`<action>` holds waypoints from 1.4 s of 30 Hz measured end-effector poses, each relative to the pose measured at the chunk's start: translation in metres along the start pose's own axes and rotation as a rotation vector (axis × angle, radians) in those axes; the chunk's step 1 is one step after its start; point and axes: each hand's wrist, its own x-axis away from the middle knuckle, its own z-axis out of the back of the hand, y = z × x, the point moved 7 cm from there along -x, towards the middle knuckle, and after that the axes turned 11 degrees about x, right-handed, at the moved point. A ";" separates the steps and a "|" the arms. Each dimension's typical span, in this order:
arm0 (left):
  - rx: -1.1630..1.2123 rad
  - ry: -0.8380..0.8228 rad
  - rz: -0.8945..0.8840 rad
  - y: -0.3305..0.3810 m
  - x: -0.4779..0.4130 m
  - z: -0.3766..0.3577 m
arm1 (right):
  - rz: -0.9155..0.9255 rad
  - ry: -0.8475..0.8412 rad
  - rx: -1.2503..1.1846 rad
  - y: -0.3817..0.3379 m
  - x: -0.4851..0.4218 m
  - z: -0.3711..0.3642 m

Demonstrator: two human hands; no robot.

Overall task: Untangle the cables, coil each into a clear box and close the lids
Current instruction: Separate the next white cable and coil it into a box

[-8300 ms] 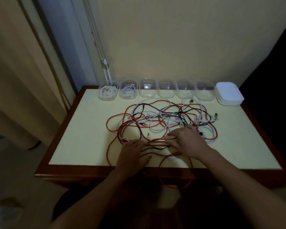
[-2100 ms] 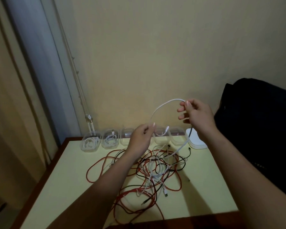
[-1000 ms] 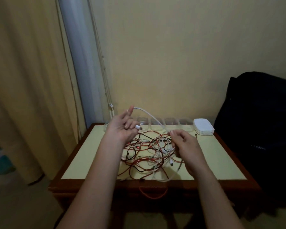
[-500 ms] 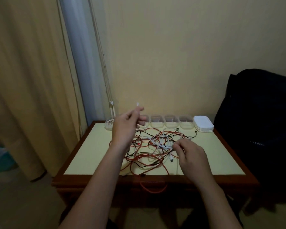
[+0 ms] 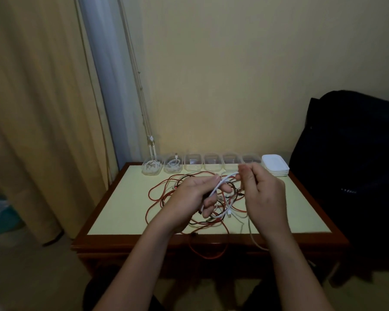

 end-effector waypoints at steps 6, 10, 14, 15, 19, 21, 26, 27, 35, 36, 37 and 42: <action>0.140 0.004 0.023 -0.007 0.006 0.001 | -0.242 0.060 -0.170 0.017 -0.003 0.007; 0.476 0.020 0.049 -0.010 0.005 0.003 | -0.212 -0.094 -0.160 0.010 0.007 -0.012; 0.653 0.024 0.090 -0.012 0.003 0.005 | -0.186 -0.222 -0.196 0.009 0.018 -0.031; 0.643 0.038 0.090 -0.012 0.003 0.006 | -0.192 -0.258 -0.240 0.009 0.019 -0.035; 0.586 0.104 0.095 -0.011 0.004 0.006 | -0.290 -0.354 -0.469 0.009 0.021 -0.041; 0.571 0.149 0.099 -0.013 0.003 0.007 | -0.302 -0.361 -0.511 0.008 0.022 -0.040; 0.631 0.138 0.088 -0.012 0.003 0.004 | -0.262 -0.355 -0.516 0.006 0.021 -0.035; 0.645 0.134 0.073 -0.010 0.003 0.004 | -0.257 -0.362 -0.503 0.006 0.021 -0.034; 0.841 0.146 0.004 0.013 0.007 0.014 | -0.126 -0.312 -0.286 0.002 0.016 -0.017; 0.856 0.148 -0.006 0.016 0.008 0.017 | -0.117 -0.297 -0.269 0.004 0.015 -0.014; 0.867 0.149 -0.017 0.019 0.009 0.020 | -0.108 -0.282 -0.249 0.006 0.014 -0.012; 0.946 0.088 -0.071 0.032 0.014 0.030 | -0.080 -0.222 -0.137 0.018 0.011 -0.003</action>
